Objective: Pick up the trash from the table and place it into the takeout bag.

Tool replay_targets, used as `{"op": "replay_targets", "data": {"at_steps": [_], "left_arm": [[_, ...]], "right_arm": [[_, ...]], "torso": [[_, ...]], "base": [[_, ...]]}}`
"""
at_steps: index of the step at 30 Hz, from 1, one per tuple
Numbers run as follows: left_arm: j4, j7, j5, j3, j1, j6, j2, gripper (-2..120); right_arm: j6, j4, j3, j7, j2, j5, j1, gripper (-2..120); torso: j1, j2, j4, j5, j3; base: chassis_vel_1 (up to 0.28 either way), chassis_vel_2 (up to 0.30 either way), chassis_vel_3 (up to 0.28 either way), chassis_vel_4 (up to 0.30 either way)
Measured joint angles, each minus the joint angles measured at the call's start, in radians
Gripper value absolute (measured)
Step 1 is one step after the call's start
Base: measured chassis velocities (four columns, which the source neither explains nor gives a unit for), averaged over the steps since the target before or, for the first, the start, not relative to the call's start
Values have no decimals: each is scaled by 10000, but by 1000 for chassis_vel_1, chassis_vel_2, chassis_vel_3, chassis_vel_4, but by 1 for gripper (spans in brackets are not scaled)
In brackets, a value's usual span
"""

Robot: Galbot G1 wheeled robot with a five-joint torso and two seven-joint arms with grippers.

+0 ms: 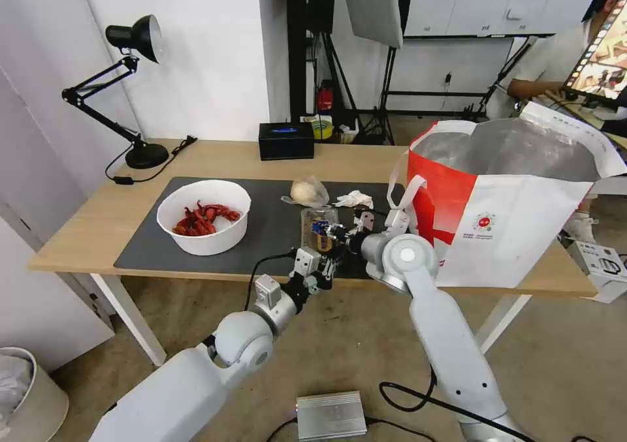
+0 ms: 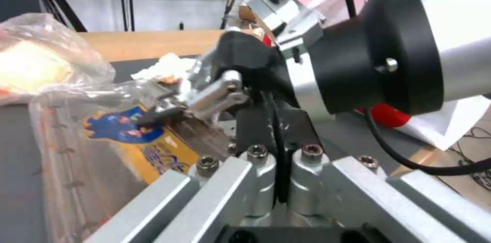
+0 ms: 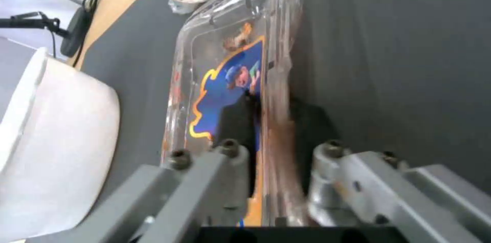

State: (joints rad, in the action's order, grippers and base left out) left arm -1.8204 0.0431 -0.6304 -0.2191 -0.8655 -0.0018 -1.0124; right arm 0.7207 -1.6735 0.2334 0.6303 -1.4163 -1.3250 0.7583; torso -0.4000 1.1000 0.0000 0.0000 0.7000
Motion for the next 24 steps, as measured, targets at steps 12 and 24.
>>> {"op": "replay_targets", "data": {"at_steps": [12,24], "left_arm": [[-227,-33,7,479,-498,-149,218,0],[-1249,-289,71,2655,-2398,-377,1017,0]], "right_arm": [[-6,-36,29,33,-49,6,68,0],[-8,-85,81,-179,56,15,207,0]], "torso": [[0,1,1,-1,0],[1,1,3,0,-1]], "base": [[0,0,0,0],[0,0,0,0]]}}
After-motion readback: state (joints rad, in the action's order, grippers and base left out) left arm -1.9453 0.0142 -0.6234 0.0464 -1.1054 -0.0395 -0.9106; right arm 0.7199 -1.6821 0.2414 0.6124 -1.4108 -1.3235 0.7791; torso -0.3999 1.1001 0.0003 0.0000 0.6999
